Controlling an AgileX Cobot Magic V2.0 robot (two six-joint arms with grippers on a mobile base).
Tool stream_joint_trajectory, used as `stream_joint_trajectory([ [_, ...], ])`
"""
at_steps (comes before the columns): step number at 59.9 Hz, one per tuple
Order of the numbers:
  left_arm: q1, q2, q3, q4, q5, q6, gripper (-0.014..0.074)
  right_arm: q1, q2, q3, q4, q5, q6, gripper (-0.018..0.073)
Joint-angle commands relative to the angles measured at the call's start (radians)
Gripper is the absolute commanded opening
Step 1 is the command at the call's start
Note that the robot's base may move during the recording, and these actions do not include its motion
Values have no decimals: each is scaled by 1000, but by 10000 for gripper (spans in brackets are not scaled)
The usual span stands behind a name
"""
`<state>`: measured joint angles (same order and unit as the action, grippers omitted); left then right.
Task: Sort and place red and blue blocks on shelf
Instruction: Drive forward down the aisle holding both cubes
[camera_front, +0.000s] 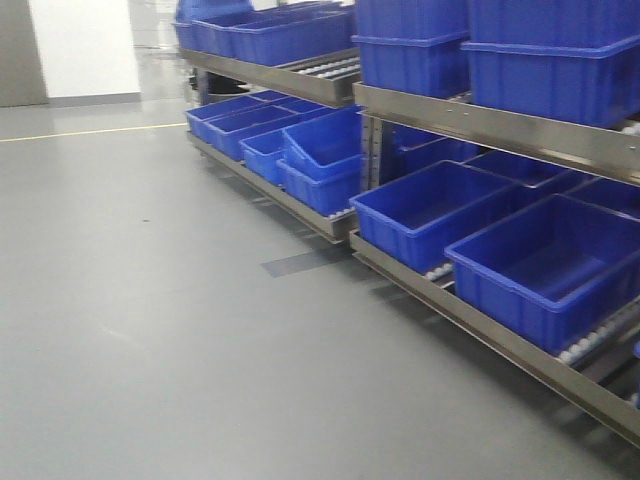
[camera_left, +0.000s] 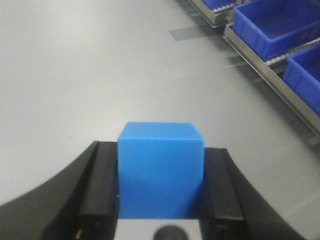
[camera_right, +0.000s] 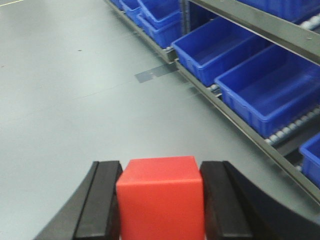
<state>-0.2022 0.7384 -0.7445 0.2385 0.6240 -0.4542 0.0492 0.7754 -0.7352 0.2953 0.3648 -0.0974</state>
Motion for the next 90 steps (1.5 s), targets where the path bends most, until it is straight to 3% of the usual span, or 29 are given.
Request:
stream_joint_trajectory([
  [1,0,0,-30,13,-77,-8,126,-7,-7,-29,2,-79,-6,57],
  [90,0,0,-30,13,-77,-8,126,-6,-7,-29,2,-80,-6,57],
])
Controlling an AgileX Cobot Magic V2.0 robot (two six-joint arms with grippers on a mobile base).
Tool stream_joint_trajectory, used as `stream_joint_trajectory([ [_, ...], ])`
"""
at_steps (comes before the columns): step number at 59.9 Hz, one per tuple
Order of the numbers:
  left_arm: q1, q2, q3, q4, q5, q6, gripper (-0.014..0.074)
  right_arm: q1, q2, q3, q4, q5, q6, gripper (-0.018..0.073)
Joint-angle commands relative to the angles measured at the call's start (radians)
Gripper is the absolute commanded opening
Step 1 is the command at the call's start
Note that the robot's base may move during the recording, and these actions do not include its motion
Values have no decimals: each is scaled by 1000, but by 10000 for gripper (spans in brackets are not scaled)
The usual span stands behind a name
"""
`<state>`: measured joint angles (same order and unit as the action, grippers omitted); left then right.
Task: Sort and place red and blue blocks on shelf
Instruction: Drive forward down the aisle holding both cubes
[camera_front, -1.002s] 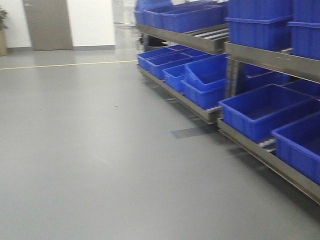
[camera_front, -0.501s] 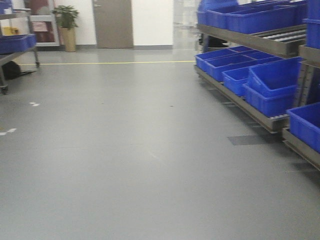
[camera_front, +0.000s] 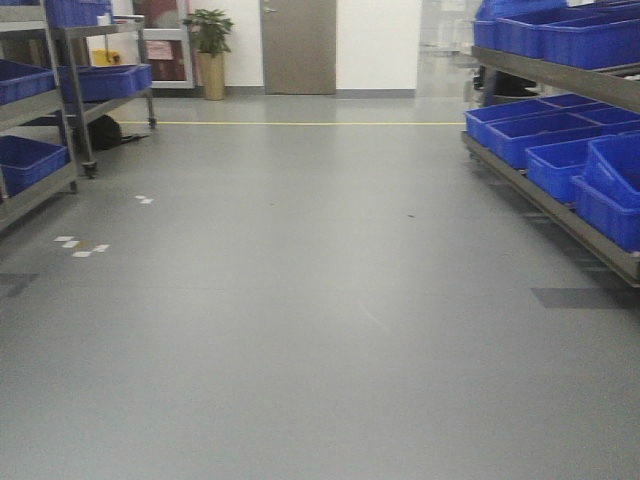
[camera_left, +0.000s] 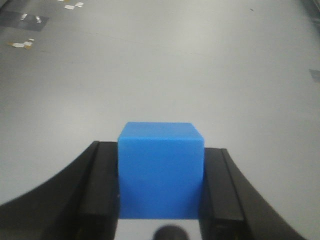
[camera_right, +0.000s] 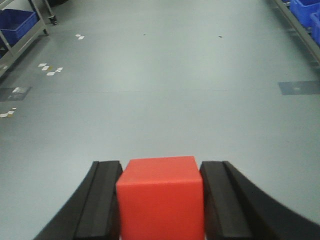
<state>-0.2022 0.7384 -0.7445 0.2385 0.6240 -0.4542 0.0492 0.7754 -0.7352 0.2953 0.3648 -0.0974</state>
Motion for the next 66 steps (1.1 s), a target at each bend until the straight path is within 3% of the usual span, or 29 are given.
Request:
stream_joint_trajectory([
  [1,0,0,-30,13,-77,-8,126,-6,-7,-29,2,-80,-6,57],
  [66,0,0,-30,13,-77,-8,126,-6,-7,-29,2,-76,-6,57],
])
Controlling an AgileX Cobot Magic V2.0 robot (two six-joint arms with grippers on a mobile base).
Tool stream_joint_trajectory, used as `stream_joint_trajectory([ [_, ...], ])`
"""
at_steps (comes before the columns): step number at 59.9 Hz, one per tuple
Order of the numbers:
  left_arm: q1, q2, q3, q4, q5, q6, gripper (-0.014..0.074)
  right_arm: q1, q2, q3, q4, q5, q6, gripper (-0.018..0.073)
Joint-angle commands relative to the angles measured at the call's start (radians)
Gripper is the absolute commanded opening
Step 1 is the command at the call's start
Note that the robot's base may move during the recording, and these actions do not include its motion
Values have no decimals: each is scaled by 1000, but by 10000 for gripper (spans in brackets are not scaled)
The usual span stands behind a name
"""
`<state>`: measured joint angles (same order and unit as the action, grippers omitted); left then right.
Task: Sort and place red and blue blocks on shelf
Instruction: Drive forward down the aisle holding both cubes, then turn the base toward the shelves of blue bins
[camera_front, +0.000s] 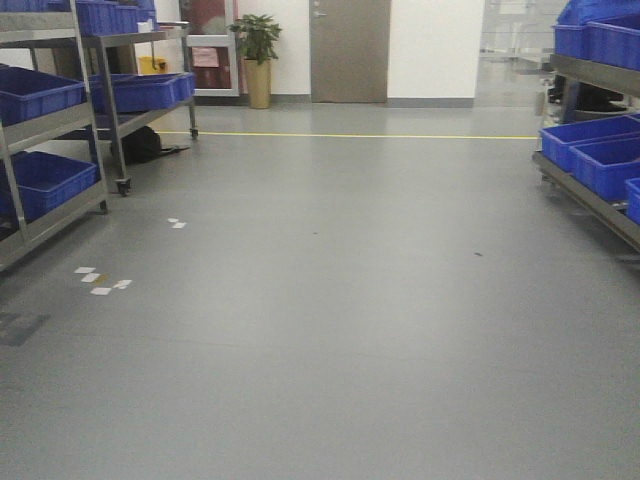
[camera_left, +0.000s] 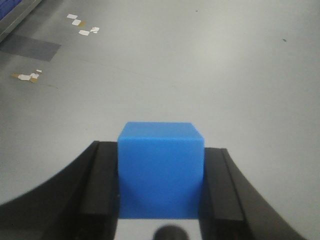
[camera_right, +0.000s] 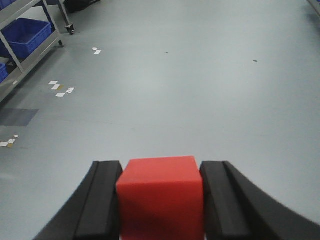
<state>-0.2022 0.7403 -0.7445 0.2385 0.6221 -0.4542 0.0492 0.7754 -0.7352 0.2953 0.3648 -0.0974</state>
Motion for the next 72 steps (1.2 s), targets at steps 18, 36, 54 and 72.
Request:
stream_joint_trajectory([
  [18,0,-2,-30,13,-75,-8,126,-6,-7,-29,2,-76,-6,57],
  [36,0,-2,-30,13,-75,-8,126,-6,-7,-29,2,-76,-6,57],
  [54,0,-2,-30,13,-75,-8,126,-6,-7,-29,2,-76,-6,57],
  [72,0,-2,-30,13,-75,-8,126,-6,-7,-29,2,-76,-6,57],
])
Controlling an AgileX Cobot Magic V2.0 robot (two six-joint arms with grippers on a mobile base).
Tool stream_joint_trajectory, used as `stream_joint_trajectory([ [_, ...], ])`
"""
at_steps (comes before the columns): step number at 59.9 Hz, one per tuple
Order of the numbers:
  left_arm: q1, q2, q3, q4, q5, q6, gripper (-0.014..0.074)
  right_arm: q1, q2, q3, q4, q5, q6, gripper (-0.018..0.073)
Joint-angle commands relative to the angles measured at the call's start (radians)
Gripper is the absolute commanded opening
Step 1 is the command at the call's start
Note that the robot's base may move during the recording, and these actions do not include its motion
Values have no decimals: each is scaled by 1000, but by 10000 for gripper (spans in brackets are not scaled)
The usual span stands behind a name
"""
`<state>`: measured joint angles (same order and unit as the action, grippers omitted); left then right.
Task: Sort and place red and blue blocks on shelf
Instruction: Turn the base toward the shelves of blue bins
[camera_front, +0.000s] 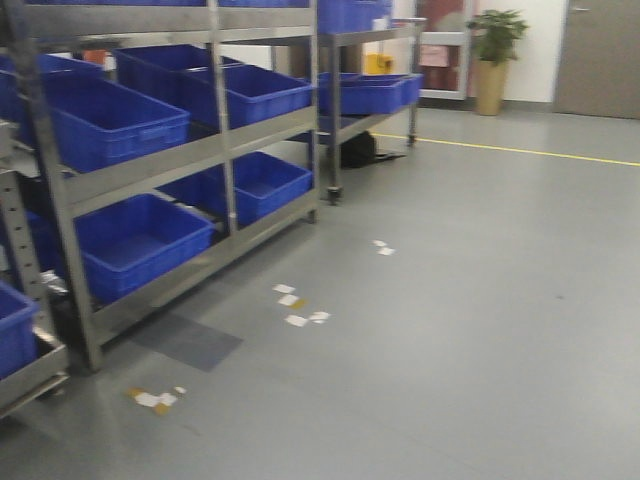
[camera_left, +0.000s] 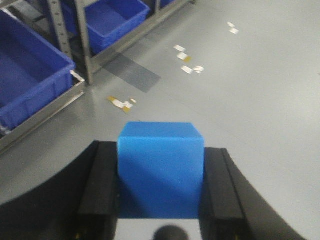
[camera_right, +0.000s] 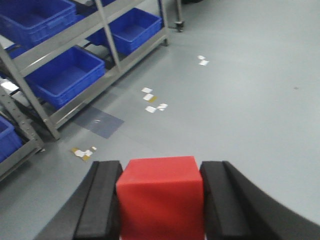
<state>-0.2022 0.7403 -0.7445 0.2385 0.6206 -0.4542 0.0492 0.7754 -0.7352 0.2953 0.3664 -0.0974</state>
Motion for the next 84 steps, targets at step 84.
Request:
stream_joint_trajectory([
  [84,0,-2,-30,13,-74,-8,126,-6,-7,-29,2,-78,-6,57],
])
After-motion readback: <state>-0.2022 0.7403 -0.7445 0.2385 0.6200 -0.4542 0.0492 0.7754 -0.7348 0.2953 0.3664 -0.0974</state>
